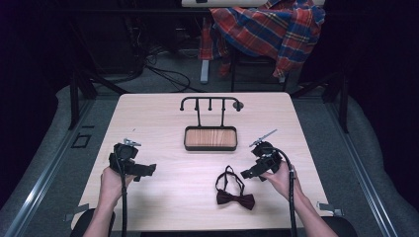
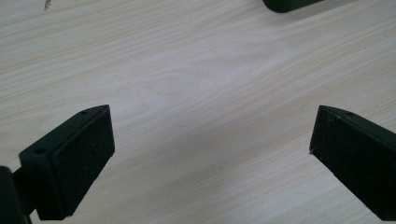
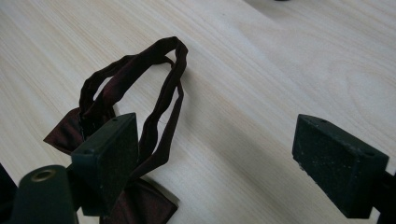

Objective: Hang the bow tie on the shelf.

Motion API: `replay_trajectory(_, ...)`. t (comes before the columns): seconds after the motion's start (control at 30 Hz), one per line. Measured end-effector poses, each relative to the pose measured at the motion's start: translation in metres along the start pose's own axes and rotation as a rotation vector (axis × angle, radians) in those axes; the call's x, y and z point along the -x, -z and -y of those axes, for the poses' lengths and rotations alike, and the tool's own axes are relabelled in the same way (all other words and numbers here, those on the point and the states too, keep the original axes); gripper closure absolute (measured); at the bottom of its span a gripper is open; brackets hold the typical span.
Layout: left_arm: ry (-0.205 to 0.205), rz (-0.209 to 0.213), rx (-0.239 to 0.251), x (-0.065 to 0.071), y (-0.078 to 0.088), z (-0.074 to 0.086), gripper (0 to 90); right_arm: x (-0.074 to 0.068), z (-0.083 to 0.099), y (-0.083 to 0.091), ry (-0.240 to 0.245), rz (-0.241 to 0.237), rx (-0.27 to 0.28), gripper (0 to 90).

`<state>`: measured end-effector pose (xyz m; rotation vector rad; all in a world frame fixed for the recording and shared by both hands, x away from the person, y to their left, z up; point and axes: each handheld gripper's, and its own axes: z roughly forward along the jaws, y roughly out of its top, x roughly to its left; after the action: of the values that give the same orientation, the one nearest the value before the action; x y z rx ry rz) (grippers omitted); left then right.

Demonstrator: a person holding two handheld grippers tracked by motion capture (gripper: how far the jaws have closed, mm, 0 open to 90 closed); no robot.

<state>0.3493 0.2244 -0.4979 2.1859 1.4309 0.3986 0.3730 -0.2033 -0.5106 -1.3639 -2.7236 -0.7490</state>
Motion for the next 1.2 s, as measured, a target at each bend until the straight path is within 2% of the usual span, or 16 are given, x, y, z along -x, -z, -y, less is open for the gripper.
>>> replay_trajectory(0.13,-0.01,0.003,-0.012,0.001,-0.001,0.0,0.2,-0.002,-0.001,0.001,0.01,-0.004,-0.006,15.8)
replay_trajectory(0.17,-0.01,0.003,-0.012,0.002,-0.002,0.0,0.2,-0.003,-0.001,0.0,-0.004,-0.018,0.005,16.8)
replay_trajectory(0.27,-0.009,0.004,-0.014,0.001,-0.002,0.0,0.2,-0.003,-0.002,-0.003,-0.002,-0.027,-0.006,18.5)
replay_trajectory(0.37,-0.006,0.002,-0.012,0.0,-0.001,0.0,0.2,-0.003,-0.004,-0.002,0.019,-0.045,-0.016,23.9)
replay_trajectory(0.47,-0.006,-0.001,-0.012,0.0,-0.001,0.0,0.2,-0.008,-0.006,-0.003,0.015,-0.065,-0.006,28.9)
replay_trajectory(0.5,-0.007,-0.005,-0.011,0.0,-0.001,0.0,0.2,-0.008,-0.006,-0.004,0.035,-0.065,-0.017,29.9)
replay_trajectory(0.6,-0.012,-0.002,-0.013,0.002,-0.002,-0.001,0.2,-0.015,-0.006,-0.01,0.023,-0.081,-0.012,33.8)
replay_trajectory(0.67,-0.017,0.0,-0.011,0.002,-0.002,-0.001,0.2,-0.017,-0.007,-0.013,0.056,-0.083,-0.04,37.3)
replay_trajectory(0.73,-0.018,0.001,-0.015,0.002,-0.002,-0.001,0.2,-0.021,-0.007,-0.016,0.063,-0.085,-0.054,40.4)
replay_trajectory(0.8,-0.015,0.0,-0.013,0.002,-0.002,-0.001,0.2,-0.025,-0.008,-0.02,0.075,-0.078,-0.066,42.8)
replay_trajectory(0.83,-0.016,0.0,-0.013,0.001,-0.003,-0.001,0.2,-0.025,-0.009,-0.02,0.098,-0.061,-0.094,43.9)
replay_trajectory(0.9,-0.017,0.001,-0.012,0.001,-0.002,-0.001,0.2,-0.025,-0.009,-0.025,0.092,-0.043,-0.109,45.0)
replay_trajectory(0.97,-0.018,0.0,-0.011,0.001,-0.002,-0.002,0.2,-0.026,-0.008,-0.029,0.069,-0.05,-0.094,46.0)
replay_trajectory(1.03,-0.02,0.003,-0.014,0.002,-0.002,-0.002,0.2,-0.026,-0.009,-0.031,0.092,-0.02,-0.113,48.4)
replay_trajectory(1.1,-0.023,0.002,-0.013,0.003,-0.002,-0.002,0.2,-0.027,-0.01,-0.033,0.083,-0.013,-0.111,51.4)
replay_trajectory(1.2,-0.028,0.003,-0.014,0.003,-0.002,-0.002,0.2,-0.027,-0.012,-0.036,0.098,-0.002,-0.14,54.7)
